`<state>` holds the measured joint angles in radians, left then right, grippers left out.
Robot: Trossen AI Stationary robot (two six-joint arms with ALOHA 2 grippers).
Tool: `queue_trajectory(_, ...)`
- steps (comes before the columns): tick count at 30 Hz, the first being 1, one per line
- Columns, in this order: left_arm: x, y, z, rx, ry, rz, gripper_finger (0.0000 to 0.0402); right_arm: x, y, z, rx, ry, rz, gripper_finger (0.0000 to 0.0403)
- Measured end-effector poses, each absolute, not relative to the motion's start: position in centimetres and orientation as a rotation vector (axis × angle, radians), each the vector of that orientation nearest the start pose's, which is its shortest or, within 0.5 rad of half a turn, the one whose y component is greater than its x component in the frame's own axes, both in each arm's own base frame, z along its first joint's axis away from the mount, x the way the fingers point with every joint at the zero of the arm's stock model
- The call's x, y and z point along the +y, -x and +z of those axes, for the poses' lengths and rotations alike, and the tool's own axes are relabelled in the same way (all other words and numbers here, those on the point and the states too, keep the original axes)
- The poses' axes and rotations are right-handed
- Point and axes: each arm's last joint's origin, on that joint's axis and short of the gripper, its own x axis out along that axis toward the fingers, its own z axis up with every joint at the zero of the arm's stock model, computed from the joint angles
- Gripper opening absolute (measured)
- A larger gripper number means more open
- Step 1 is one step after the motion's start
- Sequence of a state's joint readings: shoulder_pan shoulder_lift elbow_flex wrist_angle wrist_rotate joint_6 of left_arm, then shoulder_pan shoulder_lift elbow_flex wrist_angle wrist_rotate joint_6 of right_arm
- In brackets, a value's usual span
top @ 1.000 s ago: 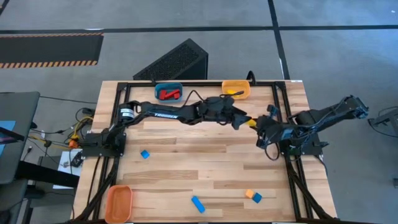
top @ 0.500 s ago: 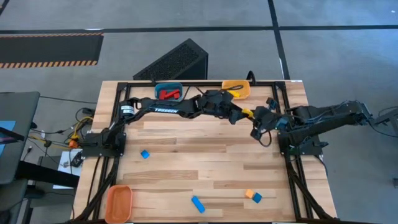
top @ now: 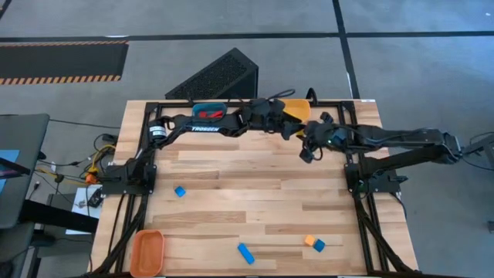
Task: Sort & place blocks by color
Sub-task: Put the yellow block into the yellow bin
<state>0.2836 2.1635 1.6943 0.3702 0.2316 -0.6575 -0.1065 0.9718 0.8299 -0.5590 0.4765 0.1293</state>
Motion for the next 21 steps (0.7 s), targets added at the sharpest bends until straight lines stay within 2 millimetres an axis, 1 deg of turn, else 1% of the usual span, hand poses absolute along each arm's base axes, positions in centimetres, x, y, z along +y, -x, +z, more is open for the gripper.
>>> queue_trajectory(3,14.7,-48.7,25.6,0.084,0.671,0.053,0.0216,-4.1,-19.6,28.6,0.632,-0.009,-0.626,0.0119)
queue_trajectory(8,16.5,-48.0,25.6,0.079,0.703,0.068,0.0182,-5.2,-19.6,28.7,0.615,-0.037,-0.666,0.0119)
queue_trajectory(13,18.1,-47.4,25.6,0.073,0.735,0.075,0.0173,-6.0,-19.4,28.7,0.611,-0.054,-0.692,0.0119)
queue_trajectory(15,18.4,-47.3,25.6,0.078,0.736,0.06,0.0172,-6.2,-19.4,28.7,0.612,-0.066,-0.687,0.0119)
queue_trajectory(21,18.2,-47.3,25.7,0.084,0.685,0.041,0.0172,-6.7,-19.3,28.8,0.595,-0.086,-0.685,0.0119)
